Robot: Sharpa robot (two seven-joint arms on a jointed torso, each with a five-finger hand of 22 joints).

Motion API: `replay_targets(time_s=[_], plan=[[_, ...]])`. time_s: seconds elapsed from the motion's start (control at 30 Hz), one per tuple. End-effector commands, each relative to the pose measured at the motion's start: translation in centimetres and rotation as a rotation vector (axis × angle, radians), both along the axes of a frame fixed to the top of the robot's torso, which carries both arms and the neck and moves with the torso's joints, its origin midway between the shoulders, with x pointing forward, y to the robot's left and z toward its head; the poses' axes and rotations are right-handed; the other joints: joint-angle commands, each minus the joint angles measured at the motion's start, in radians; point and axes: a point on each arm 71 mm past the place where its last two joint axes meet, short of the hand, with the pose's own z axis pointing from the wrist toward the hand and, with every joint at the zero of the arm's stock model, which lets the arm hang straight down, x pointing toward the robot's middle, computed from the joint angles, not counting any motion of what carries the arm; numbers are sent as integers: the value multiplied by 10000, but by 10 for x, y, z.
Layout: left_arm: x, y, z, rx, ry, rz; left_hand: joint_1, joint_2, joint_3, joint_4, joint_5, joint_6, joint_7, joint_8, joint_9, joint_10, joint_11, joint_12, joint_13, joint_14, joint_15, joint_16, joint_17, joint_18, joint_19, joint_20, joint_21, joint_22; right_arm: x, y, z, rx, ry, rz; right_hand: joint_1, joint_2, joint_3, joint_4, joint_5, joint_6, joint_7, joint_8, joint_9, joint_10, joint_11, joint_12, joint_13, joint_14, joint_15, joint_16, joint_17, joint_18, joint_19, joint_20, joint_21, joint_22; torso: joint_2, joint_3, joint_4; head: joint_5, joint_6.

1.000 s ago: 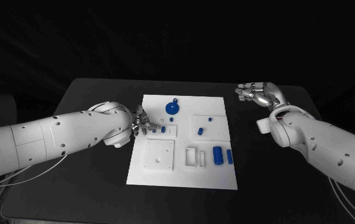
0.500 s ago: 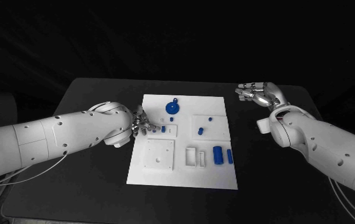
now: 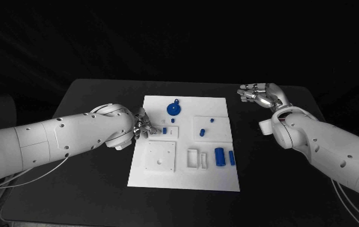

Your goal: Assemble the parts on the task board

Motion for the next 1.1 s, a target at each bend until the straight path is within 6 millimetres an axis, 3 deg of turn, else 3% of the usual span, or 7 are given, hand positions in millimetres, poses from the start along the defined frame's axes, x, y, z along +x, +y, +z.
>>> replay_targets(time_s=[0.03,0.4,0.8,0.83,0.87,0.9,1.1], plan=[[-1,-3,-3,-27,197,-199,43,99,-6,-78,37,-50,-19,-38,-23,-65,-29,61,-8,-40,21,-54,-7,43,-9,50,-55,172,0,2,0,-20,-49,194,-43,78,15,38,57,-41,3,-50,-7,-63,27,-30,-13,-90,4,-64,-13,190,-65,-33,-13,-12,-4,2,-3,-5,-11],[-1,-4,-3,-97,160,-196,362,663,85,-287,61,-87,-45,-63,-52,-75,-40,54,-15,-42,12,-49,-3,34,-14,41,-54,173,0,2,0,-17,-42,197,-50,78,27,46,61,-34,3,-49,-6,-66,28,-32,-14,-91,4,-64,-14,189,-68,-32,-14,-13,1,-5,0,-16,-12],[-1,-5,-4,-182,215,-265,937,1129,384,-669,194,-172,-55,-105,-82,-97,-39,14,-43,-73,14,-55,1,27,-44,41,-60,175,-1,2,-1,-11,-29,205,-50,78,27,46,61,-34,3,-49,-6,-66,28,-32,-14,-91,4,-64,-14,189,-68,-32,-14,-13,-6,-1,4,-21,-31],[-1,-5,-4,-185,217,-269,972,1157,417,-728,290,-183,-54,-108,-83,-98,-36,7,-49,-76,14,-56,0,28,-48,41,-61,175,-1,2,-1,-11,-27,204,-50,78,27,46,61,-34,3,-49,-6,-66,28,-32,-14,-91,4,-64,-14,189,-68,-32,-14,-13,-5,-2,2,-29,-37],[-1,-5,-4,-189,218,-274,997,1128,455,-785,951,-206,-57,-120,-89,-101,-34,-10,-60,-77,13,-55,2,28,-50,37,-60,176,-1,2,-1,-11,-26,204,-50,78,27,46,61,-34,3,-49,-6,-66,28,-32,-14,-91,4,-64,-14,189,-68,-32,-14,-13,-5,-3,0,-29,-37],[-1,-5,-4,-193,218,-277,1016,1142,511,-824,1115,-221,-53,-119,-86,-98,-38,-22,-69,-77,13,-55,2,29,-50,38,-55,178,-1,2,-1,-11,-24,203,-50,78,27,46,61,-34,3,-49,-6,-66,28,-32,-14,-91,4,-64,-14,189,-68,-32,-14,-13,-6,-2,-1,-30,-35],[-1,-5,-4,-228,177,-280,994,1186,874,-1134,1473,-305,-22,-84,-53,-80,-26,-75,-112,-79,21,-58,2,44,-65,45,-36,178,-1,2,-2,-12,-11,201,-51,77,31,50,68,-37,1,-51,-7,-65,28,-31,-14,-90,3,-64,-13,190,-68,-32,-14,-13,-4,2,1,-29,-30]])
